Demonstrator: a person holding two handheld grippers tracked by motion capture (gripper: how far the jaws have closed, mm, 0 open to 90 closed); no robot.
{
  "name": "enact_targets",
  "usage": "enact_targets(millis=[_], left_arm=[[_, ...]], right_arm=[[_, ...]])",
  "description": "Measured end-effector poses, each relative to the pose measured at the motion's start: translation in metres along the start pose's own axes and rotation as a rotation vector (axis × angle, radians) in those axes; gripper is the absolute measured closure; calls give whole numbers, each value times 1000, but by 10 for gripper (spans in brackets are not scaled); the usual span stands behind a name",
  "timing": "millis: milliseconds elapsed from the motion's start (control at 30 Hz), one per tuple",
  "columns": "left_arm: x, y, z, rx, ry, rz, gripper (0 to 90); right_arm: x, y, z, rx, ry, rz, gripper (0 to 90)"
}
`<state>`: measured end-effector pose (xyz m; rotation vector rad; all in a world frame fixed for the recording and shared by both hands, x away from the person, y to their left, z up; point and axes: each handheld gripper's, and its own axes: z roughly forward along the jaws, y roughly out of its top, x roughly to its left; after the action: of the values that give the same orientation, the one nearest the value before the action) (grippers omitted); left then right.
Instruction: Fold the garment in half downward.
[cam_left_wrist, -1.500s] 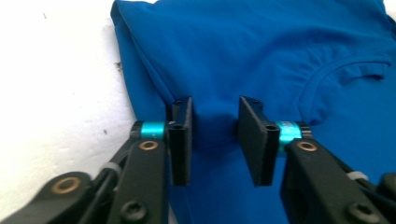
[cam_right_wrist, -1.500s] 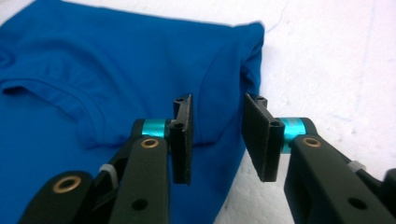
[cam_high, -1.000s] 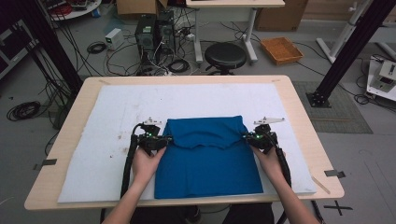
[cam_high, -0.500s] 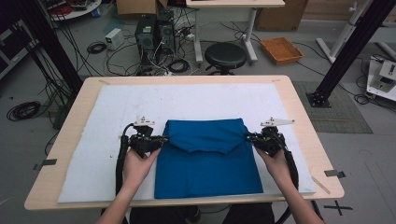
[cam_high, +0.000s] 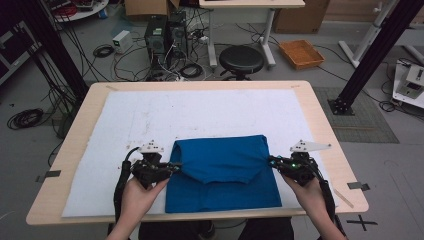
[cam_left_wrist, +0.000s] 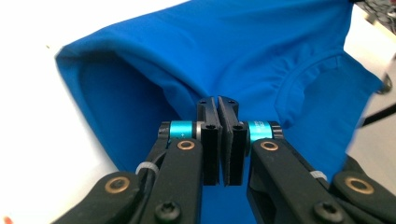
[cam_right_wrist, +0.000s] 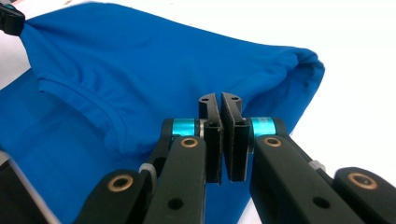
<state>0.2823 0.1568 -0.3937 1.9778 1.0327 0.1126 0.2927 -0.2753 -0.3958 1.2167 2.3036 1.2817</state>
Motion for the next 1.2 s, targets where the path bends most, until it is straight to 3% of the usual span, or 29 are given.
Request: enact_targets(millis=[433, 900, 933, 1000, 1100, 1200], left_arm=[[-22, -32, -12, 42, -37, 14, 876], [-30, -52, -10, 84, -41, 29, 870], [-30, -53, -10, 87, -34, 35, 852], [-29, -53, -10, 71, -6, 62, 733], [-26, -45, -12, 29, 53, 78, 621], [-17, -30, -13, -35, 95, 95, 557]], right_arm=[[24, -32, -26, 22, 21, -20, 878], [28, -52, -33, 49, 12, -25, 876], [28, -52, -32, 52, 10, -28, 868], [27, -53, -31, 45, 15, -31, 819], [25, -45, -31, 24, 0, -28, 714], [20, -32, -28, 0, -20, -38, 684]])
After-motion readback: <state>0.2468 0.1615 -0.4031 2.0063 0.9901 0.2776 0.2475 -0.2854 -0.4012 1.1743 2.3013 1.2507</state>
